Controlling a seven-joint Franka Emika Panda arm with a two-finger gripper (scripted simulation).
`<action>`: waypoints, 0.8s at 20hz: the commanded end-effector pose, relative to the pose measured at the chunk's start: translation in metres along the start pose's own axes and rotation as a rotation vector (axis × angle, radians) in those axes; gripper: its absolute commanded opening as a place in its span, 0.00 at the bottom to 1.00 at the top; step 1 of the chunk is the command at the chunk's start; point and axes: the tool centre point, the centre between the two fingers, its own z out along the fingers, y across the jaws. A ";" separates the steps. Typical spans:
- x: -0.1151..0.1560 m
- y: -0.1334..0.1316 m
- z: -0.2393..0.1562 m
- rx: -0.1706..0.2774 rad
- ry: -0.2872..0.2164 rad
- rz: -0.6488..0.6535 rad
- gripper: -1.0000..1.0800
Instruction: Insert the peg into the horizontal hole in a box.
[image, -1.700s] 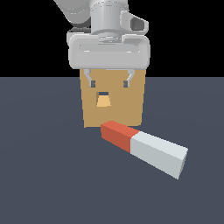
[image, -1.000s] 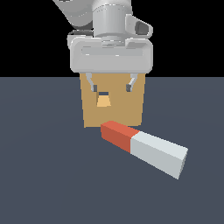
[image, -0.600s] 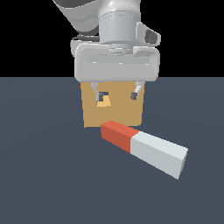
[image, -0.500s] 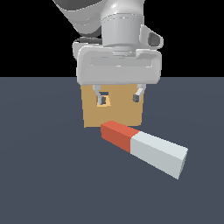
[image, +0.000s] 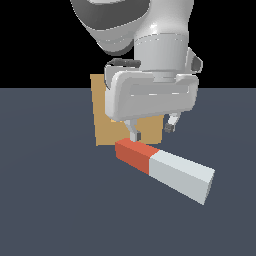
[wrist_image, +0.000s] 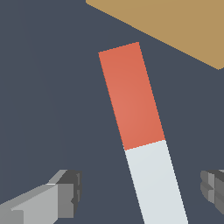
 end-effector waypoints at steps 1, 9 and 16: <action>-0.010 0.005 0.008 -0.001 -0.001 -0.062 0.96; -0.031 0.022 0.027 -0.002 -0.003 -0.204 0.96; -0.039 0.030 0.034 -0.002 -0.003 -0.262 0.96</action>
